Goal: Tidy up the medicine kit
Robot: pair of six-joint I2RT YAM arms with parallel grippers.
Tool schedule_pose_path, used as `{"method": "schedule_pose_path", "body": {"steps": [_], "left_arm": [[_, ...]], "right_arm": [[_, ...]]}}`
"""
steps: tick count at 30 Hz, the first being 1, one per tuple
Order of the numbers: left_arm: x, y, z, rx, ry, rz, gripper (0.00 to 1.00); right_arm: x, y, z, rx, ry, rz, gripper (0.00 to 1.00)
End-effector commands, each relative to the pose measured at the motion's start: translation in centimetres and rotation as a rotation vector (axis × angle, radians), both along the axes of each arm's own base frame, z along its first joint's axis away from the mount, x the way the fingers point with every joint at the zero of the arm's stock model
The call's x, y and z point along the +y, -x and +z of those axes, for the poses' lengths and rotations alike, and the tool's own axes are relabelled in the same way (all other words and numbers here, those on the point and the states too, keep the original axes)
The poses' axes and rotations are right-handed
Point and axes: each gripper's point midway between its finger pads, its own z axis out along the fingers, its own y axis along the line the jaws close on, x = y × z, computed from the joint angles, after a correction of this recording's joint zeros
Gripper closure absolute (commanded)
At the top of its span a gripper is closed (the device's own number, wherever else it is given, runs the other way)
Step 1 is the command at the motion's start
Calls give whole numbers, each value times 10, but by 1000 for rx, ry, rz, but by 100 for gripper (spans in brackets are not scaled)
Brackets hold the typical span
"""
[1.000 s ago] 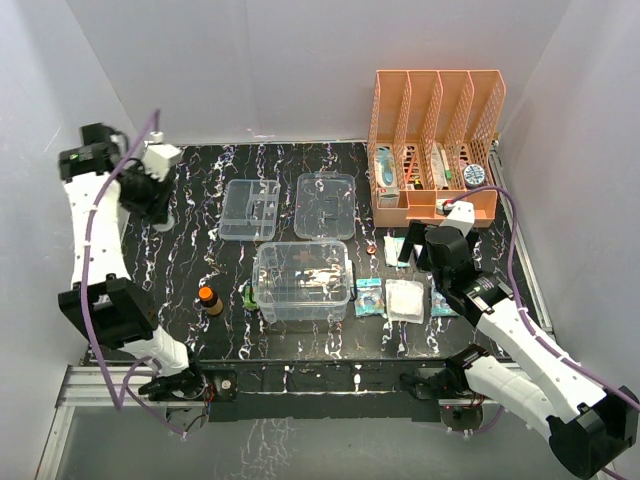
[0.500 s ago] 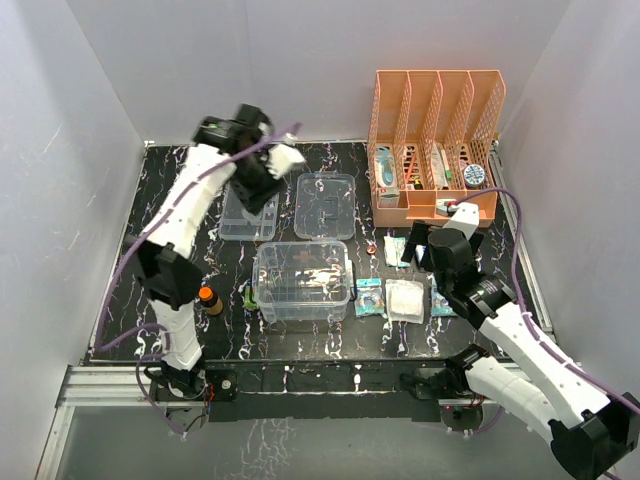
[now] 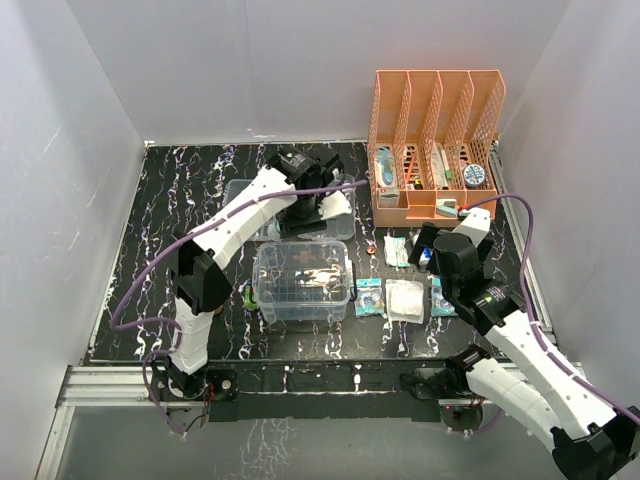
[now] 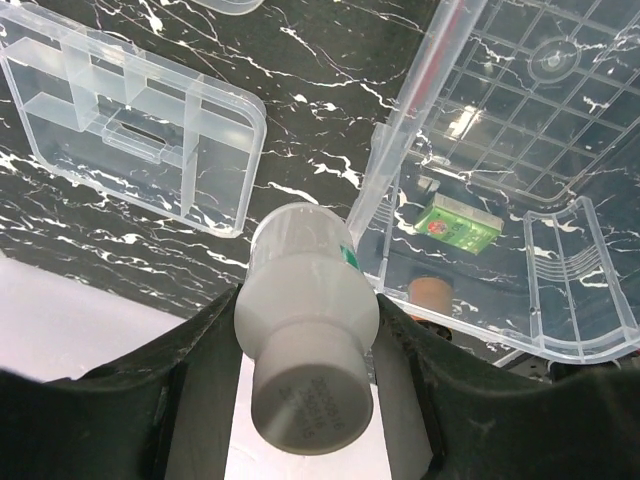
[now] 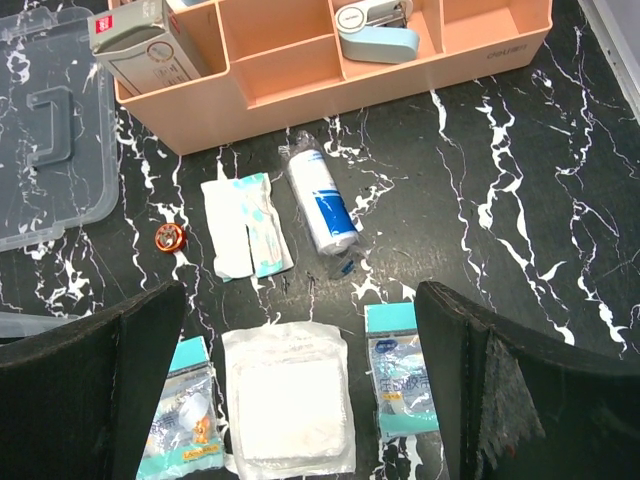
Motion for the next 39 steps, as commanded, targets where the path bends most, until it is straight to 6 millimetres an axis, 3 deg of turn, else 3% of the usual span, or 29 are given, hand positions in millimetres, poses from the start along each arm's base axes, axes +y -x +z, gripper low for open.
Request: {"method": "schedule_pose_path", "body": {"steps": [1,15,23,31,39], "left_arm": [[4,15,17,-64,-88,-46,100],[-6,42,27,-164,-219,-169,100],[-15,70,9,-105,-221,-188,100],[-8,100,-21,29,-231,-163,100],[-8,116,-39,127,-227,-140,100]], "right_arm": [[-2,-4,19,-57,-31,-35,2],[-3,-2,19,-64,-41,-40,1],[-3,-1,20,-69,-49,-40,2],[-5,0,23,-74,-46,-46,2],[-5,1,24,-80,-49,-44,2]]}}
